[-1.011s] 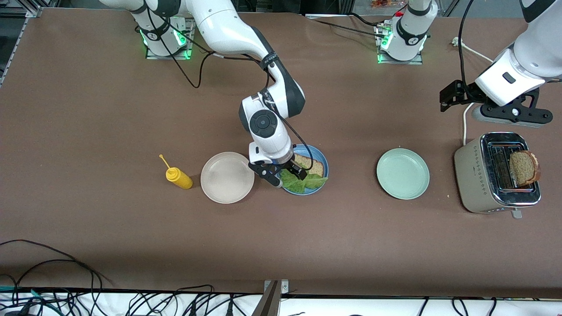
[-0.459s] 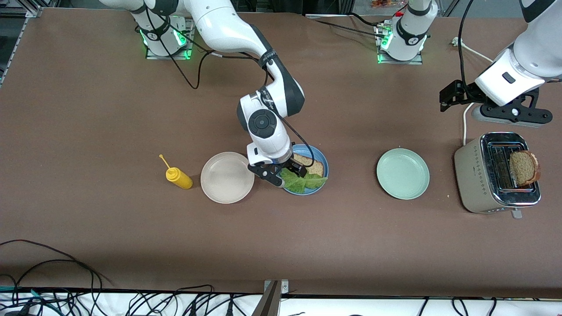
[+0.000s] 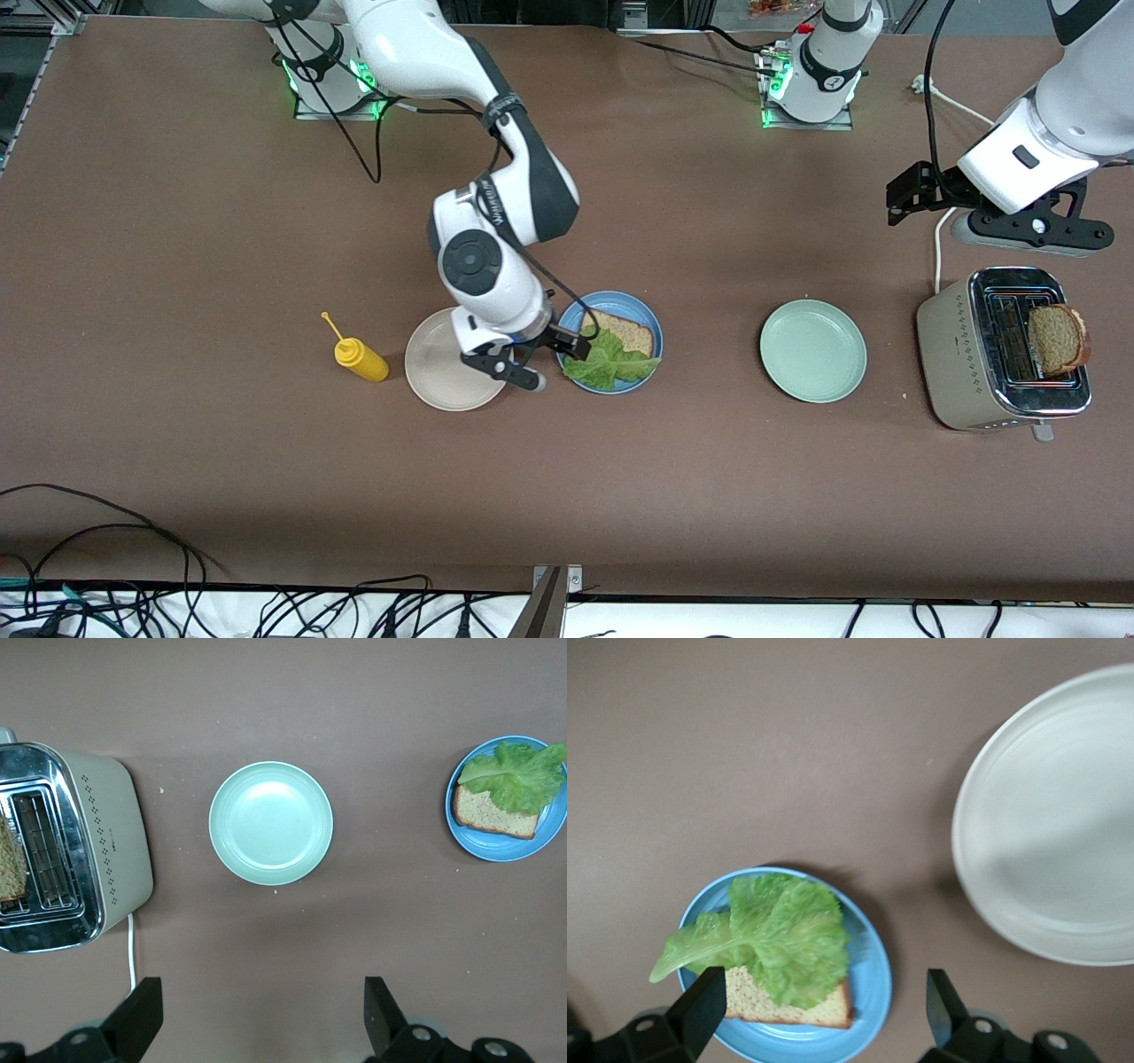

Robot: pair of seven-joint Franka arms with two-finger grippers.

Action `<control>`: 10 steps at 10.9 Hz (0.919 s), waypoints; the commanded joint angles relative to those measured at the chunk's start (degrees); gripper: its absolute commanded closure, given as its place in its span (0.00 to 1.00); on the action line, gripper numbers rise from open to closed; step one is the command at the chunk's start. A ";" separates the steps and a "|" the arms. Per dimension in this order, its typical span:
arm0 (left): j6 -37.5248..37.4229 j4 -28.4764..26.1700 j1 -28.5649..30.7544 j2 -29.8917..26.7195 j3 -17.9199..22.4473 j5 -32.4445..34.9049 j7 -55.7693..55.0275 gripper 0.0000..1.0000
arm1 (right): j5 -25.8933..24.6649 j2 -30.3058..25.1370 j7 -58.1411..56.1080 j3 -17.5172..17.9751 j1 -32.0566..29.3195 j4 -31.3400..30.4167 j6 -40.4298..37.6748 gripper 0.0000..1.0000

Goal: Make sandwich in blue plate with both arms
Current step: 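Move the right gripper back past the cream plate toward the yellow bottle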

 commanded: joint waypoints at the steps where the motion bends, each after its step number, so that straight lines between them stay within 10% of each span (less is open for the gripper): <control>1: -0.93 0.82 -0.02 -0.29 0.02 -1.14 -0.43 0.00 | -3.05 -7.09 -9.75 0.95 -1.42 -6.00 -4.19 0.00; 5: -0.93 0.73 -0.02 -0.29 -0.06 -1.14 -0.44 0.00 | -8.46 -13.07 -20.76 4.54 -6.16 -9.70 -7.88 0.00; 10: -0.93 0.73 -0.02 -0.29 -0.06 -1.14 -0.44 0.00 | -22.80 -20.45 -28.67 18.67 -18.63 -13.21 -9.47 0.00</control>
